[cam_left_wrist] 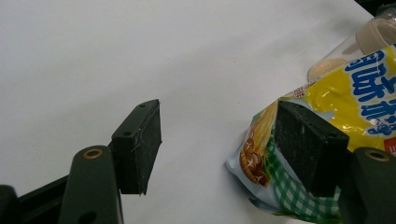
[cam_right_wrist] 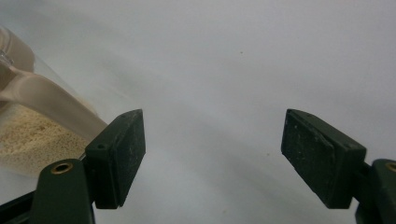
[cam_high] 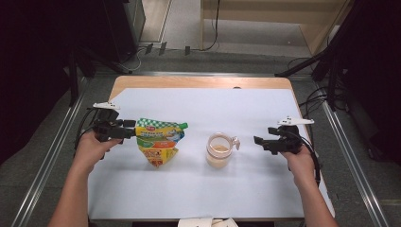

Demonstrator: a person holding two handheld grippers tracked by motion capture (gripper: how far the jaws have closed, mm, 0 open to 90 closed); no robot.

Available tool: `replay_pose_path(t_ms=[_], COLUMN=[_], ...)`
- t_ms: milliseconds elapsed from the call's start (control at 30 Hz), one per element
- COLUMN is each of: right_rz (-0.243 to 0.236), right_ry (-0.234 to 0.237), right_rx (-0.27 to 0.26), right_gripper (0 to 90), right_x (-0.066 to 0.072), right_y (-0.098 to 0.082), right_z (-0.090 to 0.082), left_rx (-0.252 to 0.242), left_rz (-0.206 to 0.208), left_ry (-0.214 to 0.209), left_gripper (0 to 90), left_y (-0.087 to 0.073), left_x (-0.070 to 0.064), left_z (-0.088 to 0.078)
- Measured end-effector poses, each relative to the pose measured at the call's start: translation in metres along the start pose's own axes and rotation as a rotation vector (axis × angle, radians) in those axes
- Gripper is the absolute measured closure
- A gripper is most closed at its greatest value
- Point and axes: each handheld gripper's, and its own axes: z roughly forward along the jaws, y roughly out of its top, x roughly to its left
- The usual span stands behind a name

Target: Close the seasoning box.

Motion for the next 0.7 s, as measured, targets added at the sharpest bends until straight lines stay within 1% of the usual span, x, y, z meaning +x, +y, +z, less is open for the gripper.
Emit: replay_pose_path(t_ms=[67,133,333,367,433,467,500,567,600,633,667,700], right_rz=[-0.002,-0.001,-0.006,-0.004,-0.006,-0.009,-0.015,-0.017,-0.027,-0.027,-0.033,-0.031], right_ry=[0.000,0.002,-0.002,-0.003,-0.002,-0.002,-0.003,-0.001,0.003,0.003,0.005,0.005], right_rx=[0.004,0.006,0.010,0.013,0.018,0.021,0.027,0.029,0.035,0.035,0.041,0.046], right_gripper=[22.6,22.6,22.6,22.6,22.6,22.6,22.6,22.6,22.6,22.6,22.6,22.6], right_x=[0.0008,0.0009,0.0004,0.0007,0.0011,0.0015,0.0028,0.0036,0.0047,0.0047,0.0054,0.0057], right_y=[-0.0001,-0.0001,-0.0004,-0.0005,-0.0006,-0.0007,-0.0009,-0.0009,-0.0010,-0.0010,-0.0013,-0.0015], right_z=[0.0010,0.0013,0.0019,0.0020,0.0025,0.0029,0.0039,0.0045,0.0060,0.0060,0.0074,0.0083], left_rx=[0.000,-0.003,-0.007,-0.011,-0.023,-0.024,-0.025,-0.033,-0.028,-0.025,-0.004,-0.004], left_rz=[-0.003,-0.017,-0.027,-0.032,-0.058,-0.063,-0.055,-0.027,-0.019,-0.023,-0.023,-0.023], left_ry=[-0.001,0.000,0.000,-0.001,0.004,-0.003,-0.007,0.012,0.015,0.007,0.006,0.006], left_gripper=[32.9,32.8,31.1,30.3,27.8,26.4,26.4,26.4,25.8,25.8,25.5,25.5], left_y=[0.0001,0.0003,0.0000,-0.0001,0.0000,-0.0002,-0.0008,-0.0022,-0.0027,-0.0035,-0.0049,-0.0049], left_x=[0.0002,0.0007,0.0011,0.0016,0.0022,0.0030,0.0036,0.0038,0.0046,0.0057,0.0081,0.0081], left_z=[0.0001,0.0001,0.0004,0.0007,0.0024,0.0030,0.0035,0.0055,0.0061,0.0072,0.0094,0.0094])
